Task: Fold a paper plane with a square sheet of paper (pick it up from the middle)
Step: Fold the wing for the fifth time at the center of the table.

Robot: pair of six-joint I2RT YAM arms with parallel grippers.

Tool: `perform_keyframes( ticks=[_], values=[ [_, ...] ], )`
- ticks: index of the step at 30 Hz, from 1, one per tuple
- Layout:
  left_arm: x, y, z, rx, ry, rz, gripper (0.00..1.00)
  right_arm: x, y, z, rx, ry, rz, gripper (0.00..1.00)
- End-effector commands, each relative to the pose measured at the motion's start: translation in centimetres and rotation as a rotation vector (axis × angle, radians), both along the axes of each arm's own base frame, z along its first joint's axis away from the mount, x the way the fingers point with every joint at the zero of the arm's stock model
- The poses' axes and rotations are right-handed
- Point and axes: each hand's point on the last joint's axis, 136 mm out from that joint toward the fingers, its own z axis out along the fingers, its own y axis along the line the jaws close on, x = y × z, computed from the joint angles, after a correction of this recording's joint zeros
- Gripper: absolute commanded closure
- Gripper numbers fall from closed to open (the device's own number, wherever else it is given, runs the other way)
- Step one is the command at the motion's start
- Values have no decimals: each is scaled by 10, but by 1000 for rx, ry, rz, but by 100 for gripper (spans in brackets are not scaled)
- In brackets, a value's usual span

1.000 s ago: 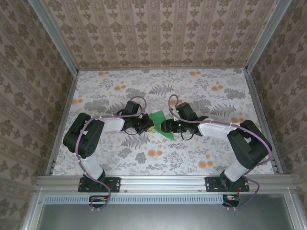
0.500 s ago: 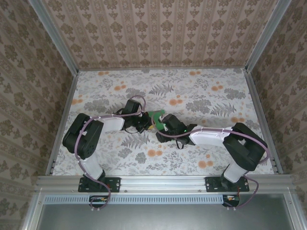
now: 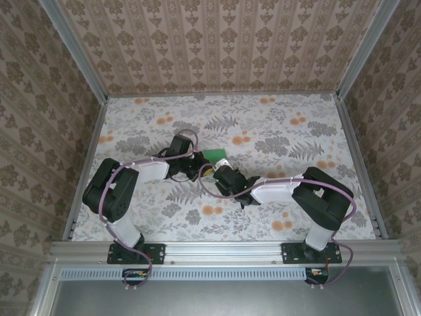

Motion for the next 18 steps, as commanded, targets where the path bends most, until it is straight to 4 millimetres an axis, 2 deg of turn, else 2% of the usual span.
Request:
perform_keyframes(
  ticks=[1,14,18],
  values=[
    [-2,-4,12,-25,3,-4,97,9,9,5,-42,-76,34,46],
    [-5,0,15,-18,11,-3,96,11,6,0,-134,-118,88,74],
    [-3,4,18,-21,5,0,92,10,8,2,-137,-124,107,83]
  ],
)
